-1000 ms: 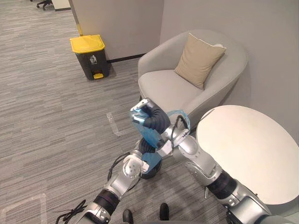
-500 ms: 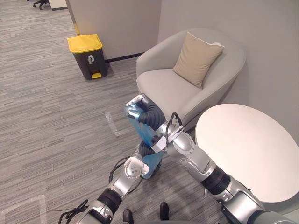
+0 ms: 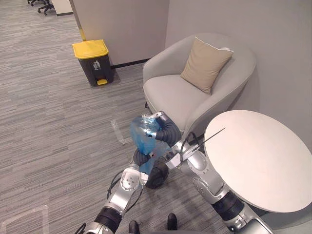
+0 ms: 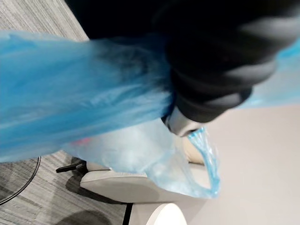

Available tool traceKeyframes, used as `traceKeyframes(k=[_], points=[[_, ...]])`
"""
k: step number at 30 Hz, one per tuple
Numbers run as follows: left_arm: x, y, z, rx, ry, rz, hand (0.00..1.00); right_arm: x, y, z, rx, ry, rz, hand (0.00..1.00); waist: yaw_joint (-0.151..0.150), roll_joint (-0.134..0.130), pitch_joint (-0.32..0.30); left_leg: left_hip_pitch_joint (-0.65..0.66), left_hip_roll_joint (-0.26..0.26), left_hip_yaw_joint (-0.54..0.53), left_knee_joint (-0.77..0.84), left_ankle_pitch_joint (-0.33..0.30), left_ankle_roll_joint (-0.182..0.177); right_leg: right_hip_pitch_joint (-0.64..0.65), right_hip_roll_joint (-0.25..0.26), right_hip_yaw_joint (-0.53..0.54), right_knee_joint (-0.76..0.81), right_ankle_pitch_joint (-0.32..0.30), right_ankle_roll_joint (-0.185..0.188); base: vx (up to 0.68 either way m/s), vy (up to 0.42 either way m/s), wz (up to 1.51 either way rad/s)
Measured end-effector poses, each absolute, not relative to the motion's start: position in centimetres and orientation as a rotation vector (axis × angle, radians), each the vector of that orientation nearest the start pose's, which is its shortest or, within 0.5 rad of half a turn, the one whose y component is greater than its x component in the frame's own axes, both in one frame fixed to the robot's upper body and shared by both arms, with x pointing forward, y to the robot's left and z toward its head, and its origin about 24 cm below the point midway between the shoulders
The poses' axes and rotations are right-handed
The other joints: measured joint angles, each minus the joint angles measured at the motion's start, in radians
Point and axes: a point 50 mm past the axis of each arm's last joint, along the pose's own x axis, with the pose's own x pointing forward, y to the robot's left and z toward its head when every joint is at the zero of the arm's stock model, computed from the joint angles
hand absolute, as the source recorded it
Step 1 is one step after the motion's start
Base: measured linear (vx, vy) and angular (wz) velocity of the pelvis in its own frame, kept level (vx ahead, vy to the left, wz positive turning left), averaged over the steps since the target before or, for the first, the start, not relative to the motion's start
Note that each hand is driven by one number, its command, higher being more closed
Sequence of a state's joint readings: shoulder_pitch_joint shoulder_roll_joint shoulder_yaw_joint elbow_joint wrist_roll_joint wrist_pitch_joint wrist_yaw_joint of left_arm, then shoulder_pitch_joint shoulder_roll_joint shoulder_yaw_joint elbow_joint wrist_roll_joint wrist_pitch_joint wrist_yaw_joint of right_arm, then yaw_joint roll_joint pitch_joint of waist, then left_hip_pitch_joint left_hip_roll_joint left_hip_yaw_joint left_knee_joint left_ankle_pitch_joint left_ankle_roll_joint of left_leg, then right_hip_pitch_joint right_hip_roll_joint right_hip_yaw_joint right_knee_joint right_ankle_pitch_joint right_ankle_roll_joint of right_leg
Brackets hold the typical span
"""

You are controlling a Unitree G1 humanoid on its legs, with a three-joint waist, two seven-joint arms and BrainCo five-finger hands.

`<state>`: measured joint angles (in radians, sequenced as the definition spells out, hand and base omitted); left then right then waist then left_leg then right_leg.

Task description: Gather rubbish on tea table into small bin, then transfer packed bag to large trash can.

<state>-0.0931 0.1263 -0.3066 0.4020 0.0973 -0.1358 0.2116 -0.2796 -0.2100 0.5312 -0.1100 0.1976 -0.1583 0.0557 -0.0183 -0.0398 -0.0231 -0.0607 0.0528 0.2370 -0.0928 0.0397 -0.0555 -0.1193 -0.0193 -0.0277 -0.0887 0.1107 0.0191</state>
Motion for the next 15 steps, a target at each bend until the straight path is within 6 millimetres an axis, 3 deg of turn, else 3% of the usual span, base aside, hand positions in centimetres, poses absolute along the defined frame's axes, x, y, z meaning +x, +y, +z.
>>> traceKeyframes(k=[7,13,15], points=[[24.5,13.3,-2.6,0.286,0.185,-0.057,1.00,25.4,-6.9,10.2,-0.393,-0.424,0.532,0.00,0.000,0.001,-0.018,0.014,-0.002,-0.007,-0.008,0.001,0.001,0.014,-0.002,-0.009,0.000,-0.003,0.004,0.00,0.005,0.02],[24.1,14.4,-3.0,0.278,0.209,-0.011,1.00,25.3,-8.7,8.6,-0.507,-0.381,0.450,0.00,0.000,0.001,-0.018,0.014,-0.004,-0.008,-0.009,0.002,0.003,0.015,-0.005,-0.010,0.000,-0.003,0.004,0.00,0.000,0.00],[23.2,15.4,-3.9,0.266,0.260,0.037,1.00,25.2,-10.5,7.9,-0.465,-0.335,0.328,0.00,0.000,0.001,-0.018,0.014,-0.005,-0.009,-0.009,0.002,0.003,0.015,-0.006,-0.011,0.000,-0.004,0.005,0.00,0.000,0.00]])
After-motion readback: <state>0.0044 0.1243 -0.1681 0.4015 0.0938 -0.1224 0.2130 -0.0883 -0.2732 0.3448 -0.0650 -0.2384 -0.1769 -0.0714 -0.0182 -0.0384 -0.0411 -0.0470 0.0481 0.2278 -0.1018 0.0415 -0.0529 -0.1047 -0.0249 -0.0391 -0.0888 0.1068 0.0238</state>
